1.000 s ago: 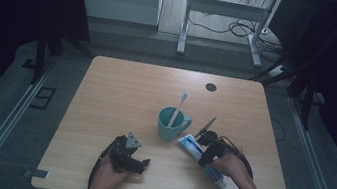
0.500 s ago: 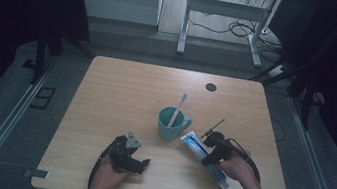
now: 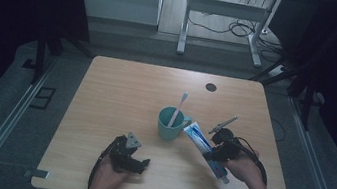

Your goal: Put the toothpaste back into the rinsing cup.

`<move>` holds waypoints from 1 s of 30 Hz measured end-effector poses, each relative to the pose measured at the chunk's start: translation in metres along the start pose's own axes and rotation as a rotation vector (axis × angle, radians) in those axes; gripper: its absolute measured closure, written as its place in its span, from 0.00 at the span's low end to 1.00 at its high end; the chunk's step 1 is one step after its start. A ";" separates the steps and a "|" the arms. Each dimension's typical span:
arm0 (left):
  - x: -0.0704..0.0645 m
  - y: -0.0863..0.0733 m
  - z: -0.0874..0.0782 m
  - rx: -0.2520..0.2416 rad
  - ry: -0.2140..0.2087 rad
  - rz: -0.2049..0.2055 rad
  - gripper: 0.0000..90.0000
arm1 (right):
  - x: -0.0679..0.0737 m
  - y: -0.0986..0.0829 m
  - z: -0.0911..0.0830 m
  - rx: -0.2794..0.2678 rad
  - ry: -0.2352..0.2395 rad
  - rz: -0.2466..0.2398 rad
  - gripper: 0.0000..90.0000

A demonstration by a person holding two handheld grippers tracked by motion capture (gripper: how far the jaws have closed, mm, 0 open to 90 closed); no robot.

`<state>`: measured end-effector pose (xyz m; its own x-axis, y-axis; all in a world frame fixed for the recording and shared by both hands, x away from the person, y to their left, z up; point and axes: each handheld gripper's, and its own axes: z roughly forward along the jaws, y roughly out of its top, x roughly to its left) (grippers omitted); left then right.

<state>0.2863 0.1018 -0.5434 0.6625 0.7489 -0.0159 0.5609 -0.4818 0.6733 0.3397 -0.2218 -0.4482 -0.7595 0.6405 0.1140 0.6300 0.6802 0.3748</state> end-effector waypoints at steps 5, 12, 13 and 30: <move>0.000 0.000 0.000 0.000 0.000 0.000 0.08 | 0.000 -0.002 -0.007 -0.048 0.001 -0.002 0.79; 0.000 0.000 0.000 0.001 0.000 0.000 0.08 | 0.001 -0.004 -0.018 -0.141 -0.005 -0.013 0.79; 0.000 0.000 0.000 0.001 0.000 -0.001 0.08 | 0.002 -0.004 -0.019 -0.150 -0.008 -0.012 0.79; 0.000 0.000 0.000 0.000 0.000 -0.001 0.08 | 0.008 0.011 -0.035 -0.323 -0.046 -0.028 0.79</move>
<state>0.2863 0.1018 -0.5434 0.6617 0.7495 -0.0167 0.5619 -0.4811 0.6729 0.3347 -0.2218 -0.4109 -0.7627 0.6439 0.0605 0.5194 0.5541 0.6505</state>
